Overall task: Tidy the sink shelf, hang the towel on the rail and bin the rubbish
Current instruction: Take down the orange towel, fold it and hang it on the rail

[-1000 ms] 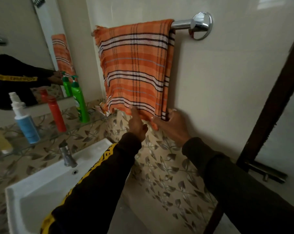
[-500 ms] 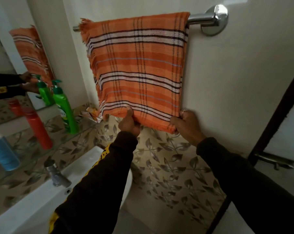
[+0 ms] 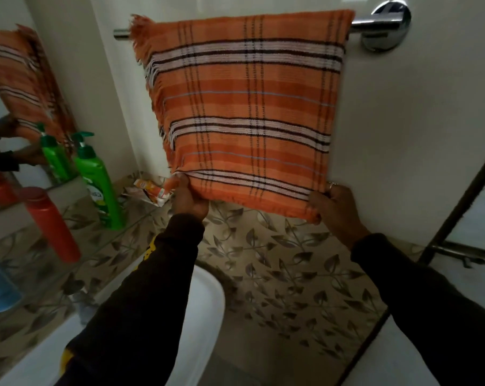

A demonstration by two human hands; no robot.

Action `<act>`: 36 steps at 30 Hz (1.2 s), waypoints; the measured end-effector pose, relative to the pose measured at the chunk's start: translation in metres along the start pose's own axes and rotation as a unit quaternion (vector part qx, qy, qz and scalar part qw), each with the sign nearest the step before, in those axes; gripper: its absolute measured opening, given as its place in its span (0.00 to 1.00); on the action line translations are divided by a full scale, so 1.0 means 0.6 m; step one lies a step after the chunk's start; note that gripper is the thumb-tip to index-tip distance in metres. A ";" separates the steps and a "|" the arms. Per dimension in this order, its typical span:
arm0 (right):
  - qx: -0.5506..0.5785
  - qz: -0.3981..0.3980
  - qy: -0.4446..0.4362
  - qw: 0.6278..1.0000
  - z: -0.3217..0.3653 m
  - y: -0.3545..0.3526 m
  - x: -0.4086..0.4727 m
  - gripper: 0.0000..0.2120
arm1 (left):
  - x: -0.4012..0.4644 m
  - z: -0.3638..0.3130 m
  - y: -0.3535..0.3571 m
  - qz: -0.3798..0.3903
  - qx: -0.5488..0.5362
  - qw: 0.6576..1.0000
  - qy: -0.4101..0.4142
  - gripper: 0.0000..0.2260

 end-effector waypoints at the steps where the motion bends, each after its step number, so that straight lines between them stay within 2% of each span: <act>1: -0.002 -0.005 -0.001 1.000 0.001 0.001 0.000 0.11 | 0.000 -0.009 -0.002 0.005 0.001 1.000 0.005 0.25; 6: -0.036 -0.022 -0.004 0.999 -0.004 0.007 0.001 0.10 | 0.007 -0.035 -0.030 -0.034 -0.006 0.999 0.016 0.19; 9: -0.055 -0.029 -0.004 0.998 -0.004 0.011 0.001 0.09 | 0.021 -0.048 -0.052 -0.068 -0.009 0.997 0.017 0.19; 16: -0.085 -0.038 -0.004 0.996 -0.004 0.021 0.001 0.09 | 0.045 -0.053 -0.070 -0.082 0.067 0.994 0.002 0.21; 20: -0.055 -0.059 0.004 0.997 -0.010 0.020 0.007 0.10 | 0.044 -0.050 -0.047 -0.062 0.009 0.998 -0.007 0.18; 22: -0.042 -0.064 -0.002 0.997 -0.006 0.018 0.006 0.10 | 0.043 -0.055 -0.048 -0.069 -0.024 0.997 0.018 0.15; 23: -0.037 -0.063 -0.013 0.997 -0.001 0.017 0.005 0.09 | 0.042 -0.062 -0.044 -0.061 -0.028 0.997 0.036 0.19; 25: -0.035 -0.064 -0.038 0.997 0.012 0.017 0.000 0.07 | 0.040 -0.078 -0.029 -0.039 0.050 0.996 0.067 0.32; 26: -0.029 -0.063 -0.048 0.996 0.018 0.019 -0.003 0.05 | 0.038 -0.085 -0.022 -0.033 0.122 0.989 0.082 0.33; 27: -0.018 -0.059 -0.053 0.997 0.022 0.021 -0.006 0.06 | 0.036 -0.090 -0.017 -0.032 0.184 0.977 0.100 0.31; 29: -0.020 -0.060 -0.059 0.996 0.024 0.025 -0.009 0.12 | 0.034 -0.101 -0.020 -0.047 0.272 0.950 0.145 0.31; 31: -0.049 -0.066 -0.061 0.995 0.029 0.025 -0.012 0.09 | 0.032 -0.113 -0.024 -0.060 0.323 0.925 0.189 0.32; 33: -0.075 -0.066 -0.058 0.993 0.028 0.025 -0.012 0.05 | 0.038 -0.123 -0.026 -0.047 0.355 0.910 0.211 0.29; 36: -0.085 -0.062 -0.046 0.993 0.017 0.020 -0.013 0.07 | 0.048 -0.137 -0.019 -0.007 0.412 0.886 0.213 0.25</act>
Point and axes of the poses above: each hand's wrist, its own x-axis towards the middle knuckle, its own y-axis out of the palm, z = x × y, the point moved 8 cm from there along x, towards the middle knuckle, and after that the axes turned 9 degrees about z, right-handed, at the moved point
